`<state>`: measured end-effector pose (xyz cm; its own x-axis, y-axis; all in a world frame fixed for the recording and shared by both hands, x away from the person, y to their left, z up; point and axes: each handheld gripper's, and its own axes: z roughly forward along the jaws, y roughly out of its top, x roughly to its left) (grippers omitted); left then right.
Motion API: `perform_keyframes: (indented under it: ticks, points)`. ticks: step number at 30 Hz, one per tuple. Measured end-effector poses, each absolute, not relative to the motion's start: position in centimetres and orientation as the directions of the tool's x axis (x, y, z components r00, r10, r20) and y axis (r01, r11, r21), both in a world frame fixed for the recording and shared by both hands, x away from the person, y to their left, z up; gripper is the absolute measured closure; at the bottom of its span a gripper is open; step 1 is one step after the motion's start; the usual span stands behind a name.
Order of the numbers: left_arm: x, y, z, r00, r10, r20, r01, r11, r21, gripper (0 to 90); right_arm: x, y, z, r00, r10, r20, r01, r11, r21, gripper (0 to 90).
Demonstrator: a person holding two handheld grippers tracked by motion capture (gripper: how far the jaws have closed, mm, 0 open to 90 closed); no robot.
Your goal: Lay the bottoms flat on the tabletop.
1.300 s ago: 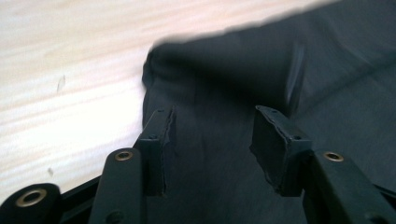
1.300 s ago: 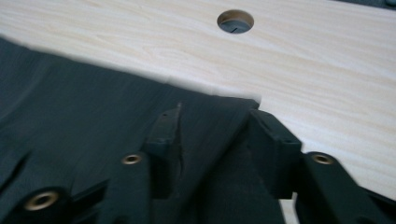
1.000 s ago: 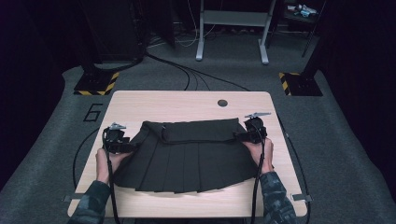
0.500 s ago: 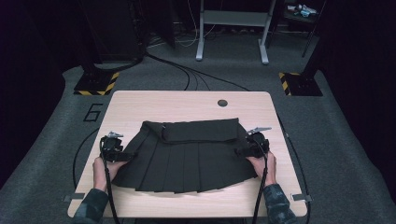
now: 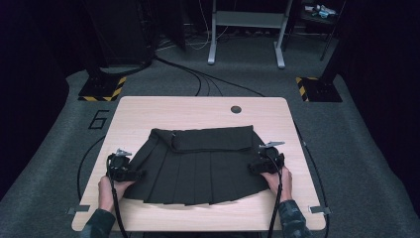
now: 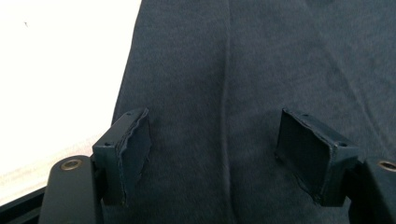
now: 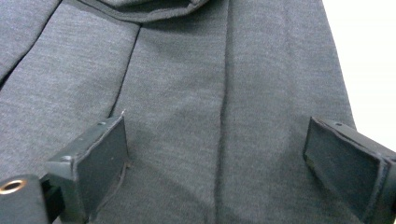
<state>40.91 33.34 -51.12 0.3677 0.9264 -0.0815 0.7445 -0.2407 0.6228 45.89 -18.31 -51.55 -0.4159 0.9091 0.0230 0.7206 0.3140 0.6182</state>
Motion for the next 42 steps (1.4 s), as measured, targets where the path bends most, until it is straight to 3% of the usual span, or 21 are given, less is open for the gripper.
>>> perform_keyframes:
  ticks: [24, 28, 34, 42]
  points:
    - [36.4, 35.4, -51.3, 0.357, 0.933, -0.054, 0.737, -0.245, 0.630, 25.2, 39.9, -16.4, -51.7, -0.471, 0.882, 0.017, 0.690, 0.356, 0.630, 8.3]
    - [37.1, 35.6, -50.8, 0.355, 0.932, -0.080, 0.764, -0.239, 0.599, 19.9, 40.0, -16.4, -51.4, -0.476, 0.879, 0.028, 0.695, 0.356, 0.625, 6.3]
    - [37.5, 35.4, -48.5, 0.356, 0.930, -0.092, 0.732, -0.216, 0.646, 15.6, 40.6, -16.4, -49.5, -0.485, 0.875, 0.019, 0.654, 0.348, 0.672, 7.2]
    - [40.6, 31.3, -45.8, 0.411, 0.910, -0.046, 0.674, -0.269, 0.688, 14.8, 43.0, -15.6, -47.9, -0.487, 0.873, 0.008, 0.632, 0.346, 0.693, 10.2]
